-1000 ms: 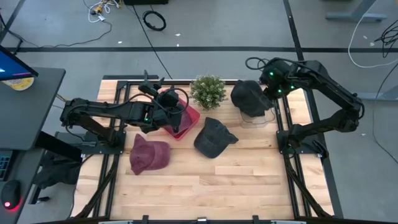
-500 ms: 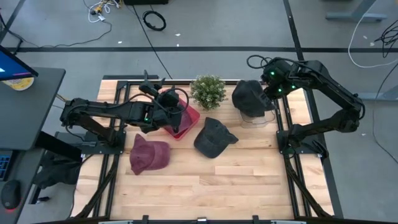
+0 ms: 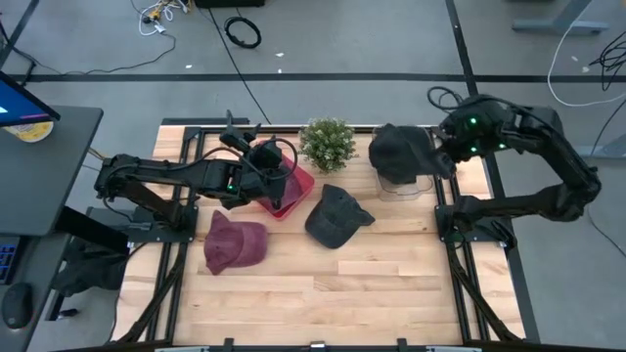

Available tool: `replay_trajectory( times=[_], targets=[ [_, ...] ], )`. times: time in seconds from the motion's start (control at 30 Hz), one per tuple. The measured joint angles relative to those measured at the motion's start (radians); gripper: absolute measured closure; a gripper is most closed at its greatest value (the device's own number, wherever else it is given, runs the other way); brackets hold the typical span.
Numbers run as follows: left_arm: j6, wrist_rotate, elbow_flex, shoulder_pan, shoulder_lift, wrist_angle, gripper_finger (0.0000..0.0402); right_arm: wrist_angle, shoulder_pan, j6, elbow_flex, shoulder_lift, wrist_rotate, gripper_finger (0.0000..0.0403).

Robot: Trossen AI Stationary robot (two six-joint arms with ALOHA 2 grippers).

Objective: Pick & Place hat
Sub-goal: Put the left black cap into the transparent bin

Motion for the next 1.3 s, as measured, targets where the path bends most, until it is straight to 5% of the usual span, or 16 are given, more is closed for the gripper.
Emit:
replay_trajectory(
  times=[0.2,0.47,1.3],
  targets=[
    [0.001,0.000,0.000,0.000,0.000,0.000,0.0170,-0.002,0.000,-0.039,-0.121,-0.053,-0.016,0.0403],
    [0.000,0.000,0.000,0.000,0.000,0.001,0.0170,0.002,-0.055,-0.094,-0.228,0.024,0.096,0.0403],
    [-0.026,0.060,0.000,0.000,0.000,0.000,0.0170,0.149,-0.168,-0.457,-0.236,0.395,0.110,0.0403]
  ],
)
